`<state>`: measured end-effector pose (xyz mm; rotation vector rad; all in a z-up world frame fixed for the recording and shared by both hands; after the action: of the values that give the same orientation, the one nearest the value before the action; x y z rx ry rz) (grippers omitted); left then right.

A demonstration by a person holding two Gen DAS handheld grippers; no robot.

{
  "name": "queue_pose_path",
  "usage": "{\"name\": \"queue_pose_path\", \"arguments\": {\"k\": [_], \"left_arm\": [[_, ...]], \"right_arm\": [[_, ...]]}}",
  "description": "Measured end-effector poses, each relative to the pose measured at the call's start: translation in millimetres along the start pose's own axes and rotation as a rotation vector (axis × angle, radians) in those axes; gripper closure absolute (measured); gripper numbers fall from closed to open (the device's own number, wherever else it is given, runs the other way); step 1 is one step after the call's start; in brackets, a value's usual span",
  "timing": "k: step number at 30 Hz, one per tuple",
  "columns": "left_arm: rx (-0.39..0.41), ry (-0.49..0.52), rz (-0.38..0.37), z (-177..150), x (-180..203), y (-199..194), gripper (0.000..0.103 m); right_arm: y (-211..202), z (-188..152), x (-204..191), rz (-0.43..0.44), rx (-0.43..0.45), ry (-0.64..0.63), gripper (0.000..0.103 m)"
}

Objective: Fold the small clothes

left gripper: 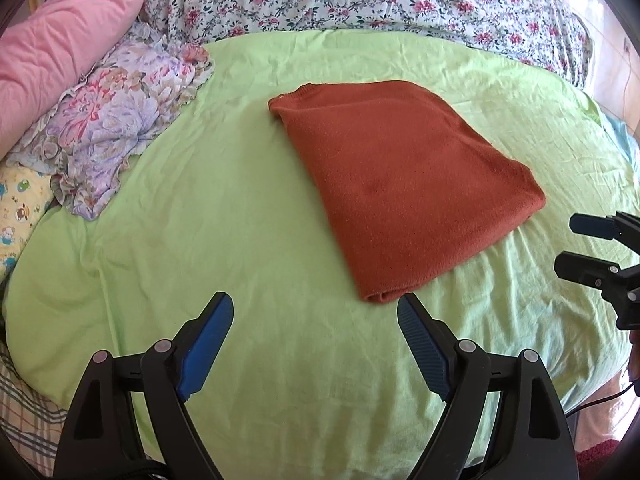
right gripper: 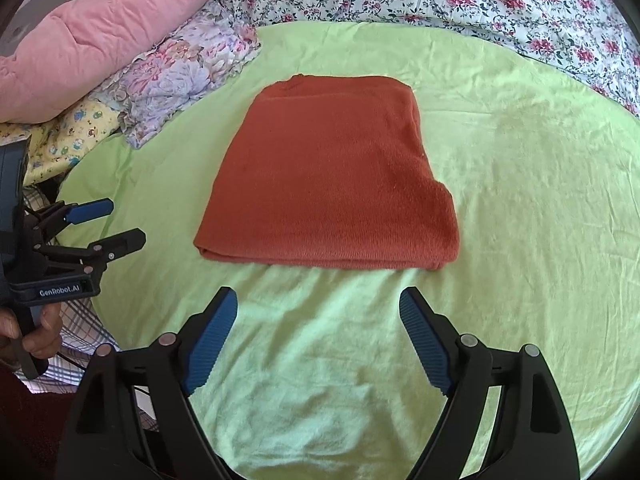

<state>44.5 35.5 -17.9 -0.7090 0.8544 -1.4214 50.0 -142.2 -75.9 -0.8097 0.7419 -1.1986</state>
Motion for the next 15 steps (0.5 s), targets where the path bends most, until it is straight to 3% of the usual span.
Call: {"name": "queue_pose_path", "arguments": {"k": [15], "left_arm": [[-0.034,0.029,0.081,23.0,-4.1,21.5,0.016]], "right_arm": [[22.3,17.0,-0.1,0.012,-0.037,0.000,0.019]]}}
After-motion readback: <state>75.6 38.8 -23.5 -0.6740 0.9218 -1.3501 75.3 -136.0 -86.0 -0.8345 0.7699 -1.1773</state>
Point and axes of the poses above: each gripper's, at about its wrist camera, not at the fingertips, and y roughly the way its jaws point, x to its right, z to its top, the point moved 10 cm from there along y, roughly the way its jaws point, and after that the axes turned 3 degrees about x, right-handed, at the moved point
